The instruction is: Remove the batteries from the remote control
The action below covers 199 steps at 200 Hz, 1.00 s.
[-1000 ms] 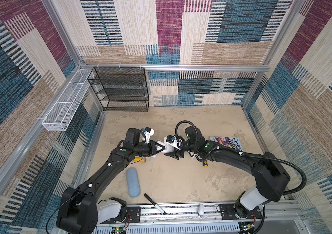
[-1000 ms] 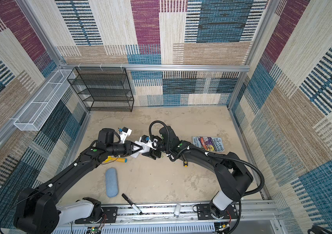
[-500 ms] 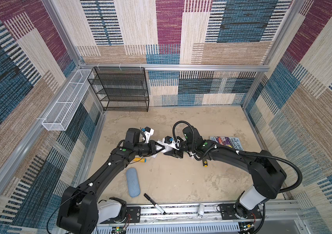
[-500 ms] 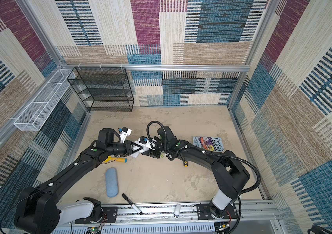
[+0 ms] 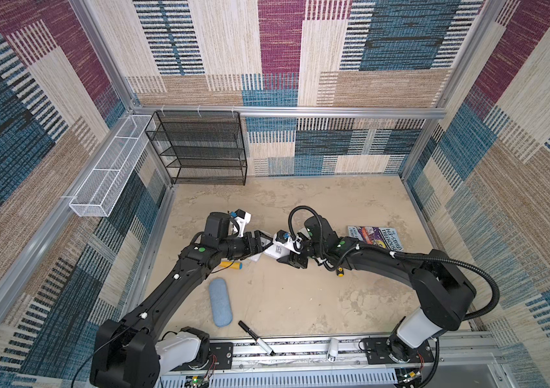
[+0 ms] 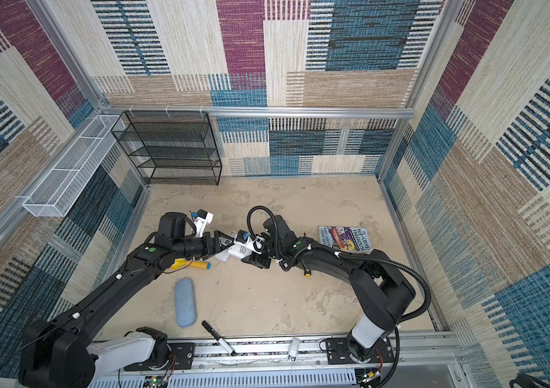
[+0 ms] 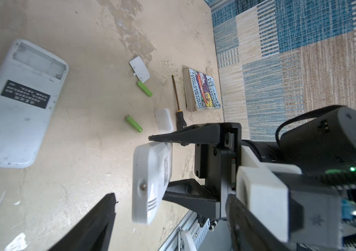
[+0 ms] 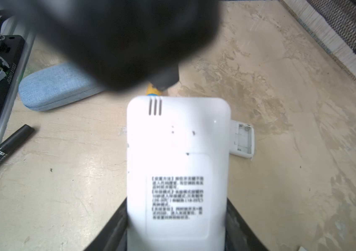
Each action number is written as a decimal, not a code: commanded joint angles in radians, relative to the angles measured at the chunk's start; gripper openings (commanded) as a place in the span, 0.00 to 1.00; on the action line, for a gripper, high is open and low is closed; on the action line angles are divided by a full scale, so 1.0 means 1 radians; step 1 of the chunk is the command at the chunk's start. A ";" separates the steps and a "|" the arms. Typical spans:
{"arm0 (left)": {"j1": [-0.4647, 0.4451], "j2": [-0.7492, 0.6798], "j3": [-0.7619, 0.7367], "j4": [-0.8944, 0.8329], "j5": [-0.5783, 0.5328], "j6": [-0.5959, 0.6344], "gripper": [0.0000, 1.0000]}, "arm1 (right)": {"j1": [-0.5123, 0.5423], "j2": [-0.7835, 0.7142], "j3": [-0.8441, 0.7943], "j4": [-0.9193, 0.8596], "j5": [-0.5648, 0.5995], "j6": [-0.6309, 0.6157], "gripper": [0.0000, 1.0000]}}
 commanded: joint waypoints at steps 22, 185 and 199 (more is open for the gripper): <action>0.007 -0.043 0.068 -0.256 -0.347 0.060 0.82 | 0.001 -0.014 -0.068 -0.022 0.061 0.073 0.43; 0.012 -0.069 0.050 -0.269 -0.408 0.061 0.82 | 0.057 0.172 -0.023 -0.146 0.145 0.026 0.50; 0.012 -0.068 0.047 -0.269 -0.408 0.063 0.82 | 0.060 0.186 -0.013 -0.156 0.155 0.021 0.51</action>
